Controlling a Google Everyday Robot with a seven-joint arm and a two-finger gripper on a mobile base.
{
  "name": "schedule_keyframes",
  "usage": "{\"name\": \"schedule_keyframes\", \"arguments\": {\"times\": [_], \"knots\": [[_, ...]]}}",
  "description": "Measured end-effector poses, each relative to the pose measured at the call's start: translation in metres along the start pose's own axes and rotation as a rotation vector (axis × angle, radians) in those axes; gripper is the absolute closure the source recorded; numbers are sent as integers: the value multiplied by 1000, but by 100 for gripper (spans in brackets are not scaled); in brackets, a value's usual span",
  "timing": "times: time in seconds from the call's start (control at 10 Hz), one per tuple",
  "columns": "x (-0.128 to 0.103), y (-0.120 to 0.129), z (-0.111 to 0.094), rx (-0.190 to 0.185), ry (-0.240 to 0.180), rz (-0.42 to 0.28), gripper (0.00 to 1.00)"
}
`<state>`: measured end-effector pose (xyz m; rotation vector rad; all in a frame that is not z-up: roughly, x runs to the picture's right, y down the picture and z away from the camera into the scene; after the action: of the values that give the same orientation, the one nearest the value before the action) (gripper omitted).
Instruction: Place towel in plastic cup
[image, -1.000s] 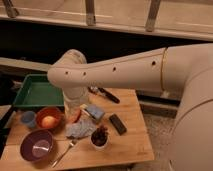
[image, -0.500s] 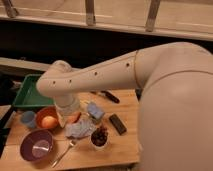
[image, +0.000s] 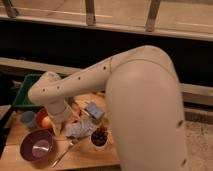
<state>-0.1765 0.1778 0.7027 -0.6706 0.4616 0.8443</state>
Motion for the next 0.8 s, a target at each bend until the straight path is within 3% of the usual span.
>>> {"name": "schedule_keyframes", "arguments": {"times": [0.2, 0.6, 0.8], "knots": [[-7, -1, 27, 55, 60, -6, 27], [-15, -40, 57, 103, 125, 48, 27], [-16, -53, 74, 85, 150, 92, 27]]}}
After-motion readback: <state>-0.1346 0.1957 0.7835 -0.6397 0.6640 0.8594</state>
